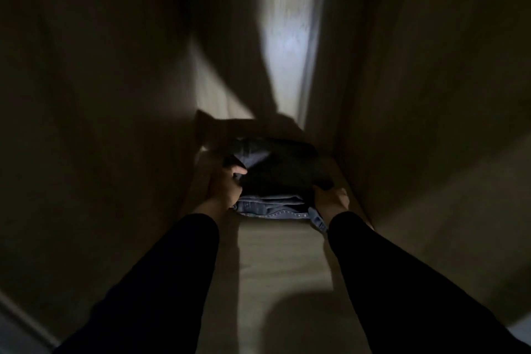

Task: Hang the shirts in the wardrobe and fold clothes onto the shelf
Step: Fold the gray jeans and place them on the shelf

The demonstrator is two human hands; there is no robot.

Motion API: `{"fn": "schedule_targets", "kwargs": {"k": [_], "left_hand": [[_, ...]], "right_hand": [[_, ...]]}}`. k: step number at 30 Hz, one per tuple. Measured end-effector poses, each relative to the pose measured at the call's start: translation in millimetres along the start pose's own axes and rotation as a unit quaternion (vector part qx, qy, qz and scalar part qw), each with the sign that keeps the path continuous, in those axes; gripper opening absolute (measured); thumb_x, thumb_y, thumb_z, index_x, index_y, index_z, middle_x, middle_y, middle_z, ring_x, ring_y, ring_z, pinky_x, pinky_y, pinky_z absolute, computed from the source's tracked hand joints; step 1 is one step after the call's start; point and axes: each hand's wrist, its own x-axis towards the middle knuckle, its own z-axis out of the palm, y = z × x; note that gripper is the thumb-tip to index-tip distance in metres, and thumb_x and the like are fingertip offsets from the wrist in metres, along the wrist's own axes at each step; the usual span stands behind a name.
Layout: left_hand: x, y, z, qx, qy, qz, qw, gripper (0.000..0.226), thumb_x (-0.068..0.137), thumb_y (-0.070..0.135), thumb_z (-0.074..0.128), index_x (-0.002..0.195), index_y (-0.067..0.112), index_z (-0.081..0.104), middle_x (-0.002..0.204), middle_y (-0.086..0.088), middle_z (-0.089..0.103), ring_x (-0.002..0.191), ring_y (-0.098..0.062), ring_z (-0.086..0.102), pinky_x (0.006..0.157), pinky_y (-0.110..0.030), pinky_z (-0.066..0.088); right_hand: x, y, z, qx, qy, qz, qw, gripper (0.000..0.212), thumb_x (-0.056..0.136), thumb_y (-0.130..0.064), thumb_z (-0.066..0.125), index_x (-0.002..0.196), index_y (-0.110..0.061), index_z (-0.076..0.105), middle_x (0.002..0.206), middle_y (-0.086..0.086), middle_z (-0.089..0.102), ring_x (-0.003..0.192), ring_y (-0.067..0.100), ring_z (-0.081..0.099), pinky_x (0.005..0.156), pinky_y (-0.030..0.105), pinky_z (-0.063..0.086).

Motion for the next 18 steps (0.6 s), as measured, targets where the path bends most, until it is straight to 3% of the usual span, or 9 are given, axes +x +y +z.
{"fn": "schedule_targets", "kwargs": {"k": [5,7,9,11,14,18], "left_hand": [[23.1,-20.7,11.5,0.015,-0.005,-0.012,1.000,0.032,0.097,0.002,0.044,0.127,0.005,0.055,0.124,-0.024,0.057,0.108,-0.038,0.057,0.077,-0.029,0.042],[23.9,-18.0,13.6,0.028,-0.008,-0.034,0.999,0.036,0.098,0.011,0.045,0.134,0.012,0.050,0.140,-0.018,0.045,0.123,-0.034,0.048,0.091,-0.028,0.041],[16.3,-11.2,12.1,0.071,-0.005,-0.066,0.995,0.043,0.100,0.023,0.043,0.143,0.021,0.039,0.153,-0.012,0.027,0.141,-0.030,0.024,0.112,-0.038,0.024],[0.6,-2.9,6.4,0.057,0.013,-0.096,0.994,0.048,0.100,0.030,0.041,0.146,0.025,0.030,0.157,-0.008,0.019,0.145,-0.028,0.013,0.116,-0.045,0.015],[-31.6,17.2,-9.1,-0.005,0.053,-0.123,0.991,0.048,0.100,0.031,0.039,0.144,0.014,0.033,0.151,-0.014,0.030,0.138,-0.032,0.029,0.111,-0.039,0.027],[-101.1,67.7,-39.1,-0.052,0.063,-0.121,0.989,0.044,0.101,0.029,0.036,0.142,0.012,0.039,0.140,-0.018,0.047,0.124,-0.036,0.047,0.099,-0.033,0.035]], "right_hand": [[26.1,-10.0,12.7,-0.059,0.011,-0.055,0.997,0.056,0.095,-0.043,0.050,0.131,0.001,0.051,0.130,0.021,0.056,0.116,0.037,0.055,0.091,0.037,0.044],[25.3,-11.5,12.5,-0.074,0.023,-0.056,0.995,0.057,0.098,-0.042,0.044,0.135,0.002,0.047,0.136,0.022,0.051,0.122,0.036,0.051,0.097,0.037,0.041],[14.7,-12.6,7.8,-0.090,0.029,-0.048,0.994,0.062,0.099,-0.043,0.041,0.145,-0.002,0.034,0.147,0.019,0.039,0.132,0.035,0.041,0.107,0.038,0.036],[-5.0,-8.8,-0.5,-0.098,0.032,-0.041,0.994,0.067,0.097,-0.046,0.041,0.151,-0.010,0.021,0.153,0.015,0.030,0.138,0.034,0.033,0.111,0.043,0.031],[-48.7,-9.6,-16.4,-0.105,0.044,-0.076,0.991,0.066,0.096,-0.048,0.040,0.152,-0.020,0.018,0.154,0.011,0.027,0.139,0.033,0.028,0.111,0.044,0.028],[-124.7,-8.4,-44.5,0.013,-0.002,-0.088,0.996,0.056,0.097,-0.046,0.042,0.146,-0.021,0.033,0.143,0.010,0.044,0.127,0.031,0.045,0.102,0.037,0.038]]}}
